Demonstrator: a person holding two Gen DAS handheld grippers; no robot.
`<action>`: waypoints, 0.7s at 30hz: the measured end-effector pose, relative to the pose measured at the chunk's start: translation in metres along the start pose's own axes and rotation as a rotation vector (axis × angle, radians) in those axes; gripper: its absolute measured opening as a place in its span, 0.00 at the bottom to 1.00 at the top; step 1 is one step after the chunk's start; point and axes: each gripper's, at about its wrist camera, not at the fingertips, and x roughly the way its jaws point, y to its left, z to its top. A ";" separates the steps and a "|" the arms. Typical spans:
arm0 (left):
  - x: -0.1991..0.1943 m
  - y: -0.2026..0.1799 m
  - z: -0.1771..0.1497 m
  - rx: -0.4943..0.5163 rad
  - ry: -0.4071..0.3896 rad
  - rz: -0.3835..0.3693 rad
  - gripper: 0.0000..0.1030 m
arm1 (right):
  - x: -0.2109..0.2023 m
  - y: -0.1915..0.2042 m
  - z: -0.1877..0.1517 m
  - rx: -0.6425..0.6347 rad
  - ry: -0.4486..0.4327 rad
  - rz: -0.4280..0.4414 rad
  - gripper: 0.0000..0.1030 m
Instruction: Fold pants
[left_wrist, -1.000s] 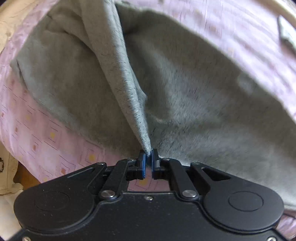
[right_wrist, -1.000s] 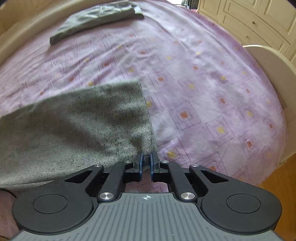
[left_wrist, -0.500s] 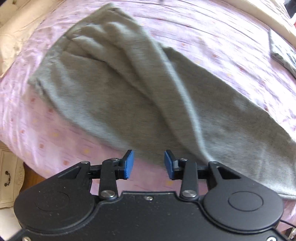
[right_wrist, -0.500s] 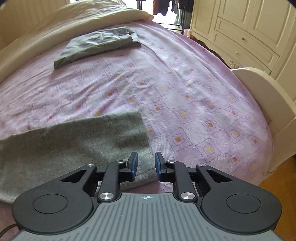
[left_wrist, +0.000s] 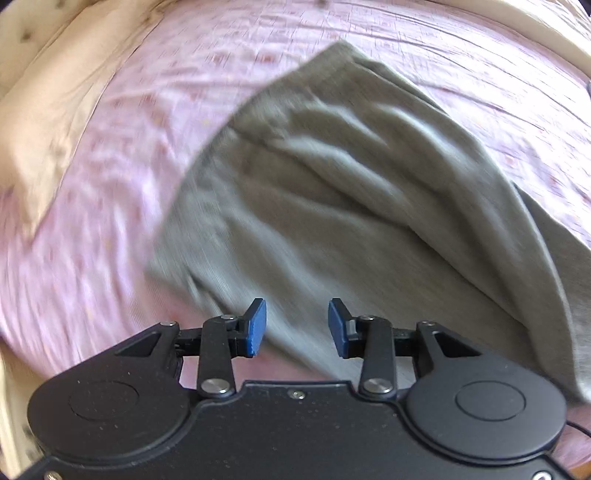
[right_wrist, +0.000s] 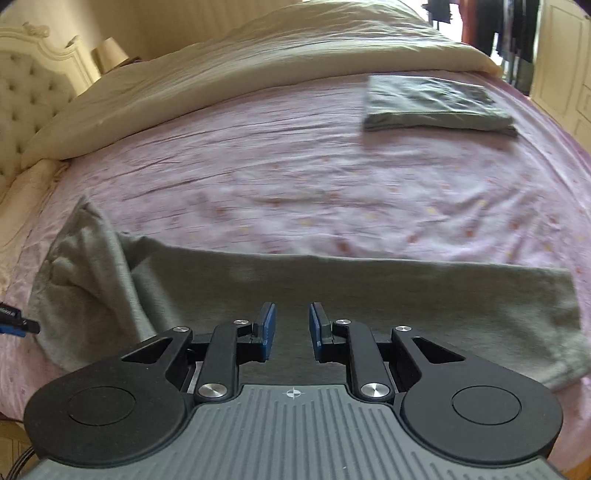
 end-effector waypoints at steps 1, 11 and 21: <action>0.004 0.009 0.010 0.027 -0.005 0.000 0.46 | 0.008 0.023 0.004 -0.013 -0.007 0.023 0.19; 0.063 0.071 0.101 0.122 0.076 -0.115 0.46 | 0.107 0.174 0.070 -0.118 0.009 0.155 0.20; 0.108 0.077 0.134 0.202 0.162 -0.186 0.46 | 0.178 0.220 0.109 -0.254 0.130 0.214 0.31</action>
